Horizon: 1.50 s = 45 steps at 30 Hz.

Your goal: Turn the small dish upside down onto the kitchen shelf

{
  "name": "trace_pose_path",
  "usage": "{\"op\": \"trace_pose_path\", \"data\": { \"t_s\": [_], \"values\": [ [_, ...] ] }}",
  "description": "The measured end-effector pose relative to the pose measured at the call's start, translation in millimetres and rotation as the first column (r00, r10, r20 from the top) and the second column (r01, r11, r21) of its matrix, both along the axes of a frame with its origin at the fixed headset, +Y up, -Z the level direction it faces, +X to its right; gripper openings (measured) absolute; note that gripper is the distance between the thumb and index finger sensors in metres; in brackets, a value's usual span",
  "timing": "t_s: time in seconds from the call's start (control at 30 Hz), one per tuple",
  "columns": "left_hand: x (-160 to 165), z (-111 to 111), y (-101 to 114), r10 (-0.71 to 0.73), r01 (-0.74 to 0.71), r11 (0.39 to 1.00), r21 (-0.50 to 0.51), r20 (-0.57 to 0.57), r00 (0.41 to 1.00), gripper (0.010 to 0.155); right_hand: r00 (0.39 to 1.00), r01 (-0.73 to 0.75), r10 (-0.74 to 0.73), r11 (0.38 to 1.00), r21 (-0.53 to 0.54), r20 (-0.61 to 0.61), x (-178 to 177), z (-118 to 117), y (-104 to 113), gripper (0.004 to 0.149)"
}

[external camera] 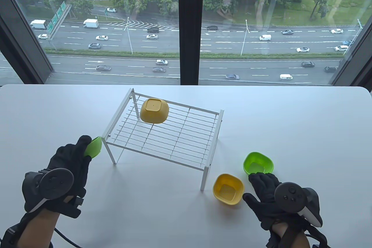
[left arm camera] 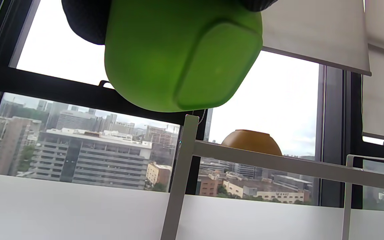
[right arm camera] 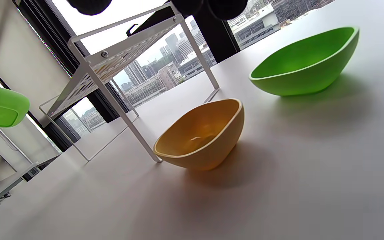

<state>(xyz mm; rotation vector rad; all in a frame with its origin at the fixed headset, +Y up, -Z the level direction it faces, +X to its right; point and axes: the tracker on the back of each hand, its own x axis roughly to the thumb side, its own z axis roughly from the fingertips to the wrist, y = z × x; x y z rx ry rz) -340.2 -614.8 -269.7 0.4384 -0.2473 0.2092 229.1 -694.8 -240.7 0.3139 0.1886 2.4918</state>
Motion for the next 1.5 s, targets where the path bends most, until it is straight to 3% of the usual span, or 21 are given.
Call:
{"op": "trace_pose_path", "data": {
  "t_s": [0.1, 0.27, 0.63, 0.83, 1.03, 1.27, 1.5],
  "values": [
    [13.9, 5.6, 7.0, -0.015, 0.010, 0.997, 0.074, 0.072, 0.997, 0.064, 1.000, 0.001, -0.001, 1.000, 0.005, -0.012, -2.3, 0.8, 0.2, 0.079],
    [37.2, 17.3, 18.0, -0.057, 0.044, 0.994, 0.100, 0.127, 0.990, 0.065, 0.999, -0.018, 0.018, 1.000, -0.013, -0.033, -7.2, 1.5, -2.2, 0.080],
    [80.8, -0.7, 52.6, -0.090, 0.089, 0.996, 0.014, 0.218, 0.972, 0.071, 0.999, -0.002, 0.002, 1.000, -0.006, -0.034, -6.0, 3.5, -2.9, 0.079],
    [112.2, -14.1, 48.9, -0.131, 0.138, 0.990, -0.015, 0.217, 0.967, 0.082, 1.000, -0.005, 0.005, 1.000, -0.010, -0.027, -5.2, 3.7, -3.4, 0.080],
    [133.5, -25.7, 49.4, -0.143, 0.148, 0.989, -0.009, 0.221, 0.965, 0.083, 1.000, -0.005, 0.005, 1.000, -0.019, -0.025, -5.6, 3.6, -3.9, 0.080],
    [135.9, -43.0, 42.5, -0.143, 0.154, 0.987, -0.048, 0.187, 0.972, 0.082, 1.000, -0.002, 0.002, 1.000, -0.004, -0.024, -4.3, 5.2, -0.4, 0.080],
    [128.4, -65.6, 33.3, -0.039, 0.051, 0.995, -0.086, 0.135, 0.990, 0.080, 0.999, -0.005, 0.004, 1.000, -0.015, -0.037, -4.5, 3.0, 0.1, 0.081]
  ]
}}
